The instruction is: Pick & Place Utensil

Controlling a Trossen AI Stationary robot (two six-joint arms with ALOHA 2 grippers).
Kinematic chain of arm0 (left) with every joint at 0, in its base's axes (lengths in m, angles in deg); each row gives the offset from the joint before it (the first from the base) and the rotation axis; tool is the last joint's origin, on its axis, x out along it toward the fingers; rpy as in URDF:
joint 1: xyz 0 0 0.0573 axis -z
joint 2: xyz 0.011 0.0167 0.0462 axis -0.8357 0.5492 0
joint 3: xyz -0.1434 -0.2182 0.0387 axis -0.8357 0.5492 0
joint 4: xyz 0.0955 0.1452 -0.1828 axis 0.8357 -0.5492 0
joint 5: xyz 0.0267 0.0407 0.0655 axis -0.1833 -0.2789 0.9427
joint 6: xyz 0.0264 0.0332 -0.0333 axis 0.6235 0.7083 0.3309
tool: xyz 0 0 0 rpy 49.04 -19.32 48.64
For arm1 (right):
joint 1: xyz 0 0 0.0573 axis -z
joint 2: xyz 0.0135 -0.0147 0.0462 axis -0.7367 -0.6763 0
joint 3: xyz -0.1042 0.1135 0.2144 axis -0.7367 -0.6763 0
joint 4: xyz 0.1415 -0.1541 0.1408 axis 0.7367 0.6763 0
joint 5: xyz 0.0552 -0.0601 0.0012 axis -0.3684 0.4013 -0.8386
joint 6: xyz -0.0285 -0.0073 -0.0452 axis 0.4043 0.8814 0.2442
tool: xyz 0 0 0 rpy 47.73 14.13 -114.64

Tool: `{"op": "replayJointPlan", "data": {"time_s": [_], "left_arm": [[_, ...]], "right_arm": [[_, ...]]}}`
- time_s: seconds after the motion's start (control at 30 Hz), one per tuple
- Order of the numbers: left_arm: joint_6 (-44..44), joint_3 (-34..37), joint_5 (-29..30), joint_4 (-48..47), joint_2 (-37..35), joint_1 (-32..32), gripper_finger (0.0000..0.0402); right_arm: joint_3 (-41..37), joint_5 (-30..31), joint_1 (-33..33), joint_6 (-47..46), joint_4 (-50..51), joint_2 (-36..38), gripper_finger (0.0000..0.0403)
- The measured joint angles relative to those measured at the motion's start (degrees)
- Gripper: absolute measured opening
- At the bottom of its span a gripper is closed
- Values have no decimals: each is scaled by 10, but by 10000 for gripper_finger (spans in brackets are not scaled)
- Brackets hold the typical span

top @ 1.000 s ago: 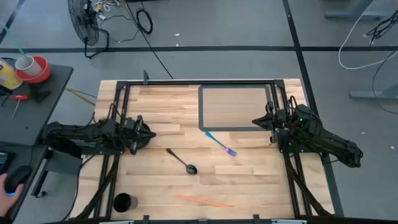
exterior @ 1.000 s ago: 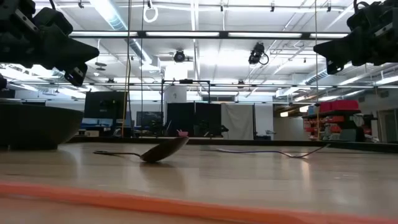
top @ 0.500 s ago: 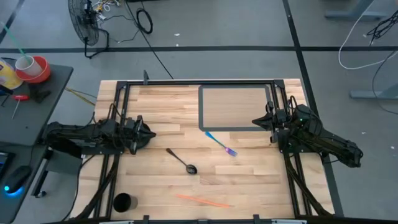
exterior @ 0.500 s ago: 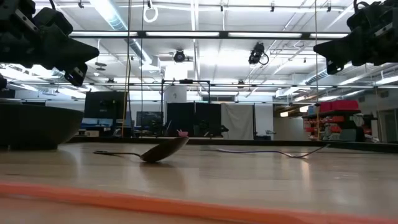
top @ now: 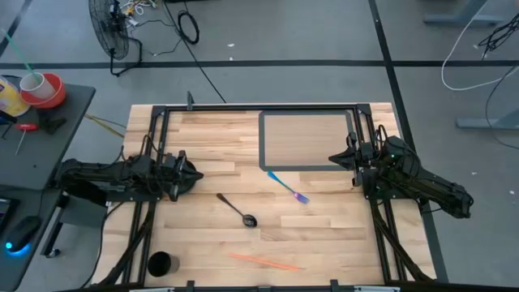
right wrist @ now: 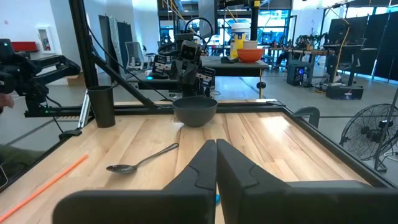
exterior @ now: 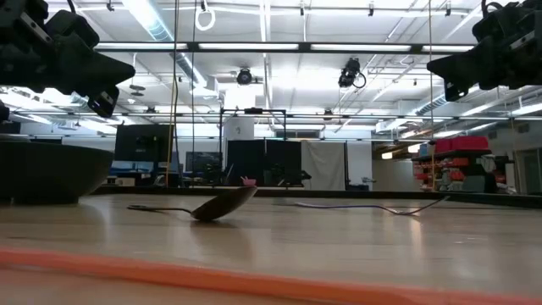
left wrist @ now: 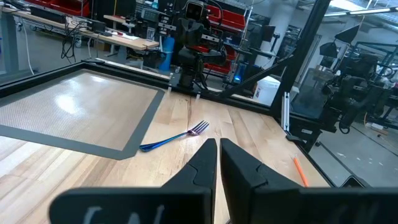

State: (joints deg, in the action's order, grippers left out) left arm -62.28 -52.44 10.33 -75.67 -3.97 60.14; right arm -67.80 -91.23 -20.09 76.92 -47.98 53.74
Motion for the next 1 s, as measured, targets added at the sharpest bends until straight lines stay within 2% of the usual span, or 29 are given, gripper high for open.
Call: {"op": "replayJointPlan", "data": {"time_s": [0.17,0.57,0.73,0.87,1.0], "left_arm": [[-20,0,0,12,0,0,23],[-157,0,-15,51,0,0,23],[-179,0,-5,128,0,20,23],[-151,0,18,223,14,61,23],[-132,0,71,277,57,108,23]], "right_arm": [[0,0,0,0,0,0,9],[0,0,0,0,0,0,9],[0,0,0,0,0,0,9],[0,0,0,0,0,0,9],[0,0,0,0,0,0,9]]}}
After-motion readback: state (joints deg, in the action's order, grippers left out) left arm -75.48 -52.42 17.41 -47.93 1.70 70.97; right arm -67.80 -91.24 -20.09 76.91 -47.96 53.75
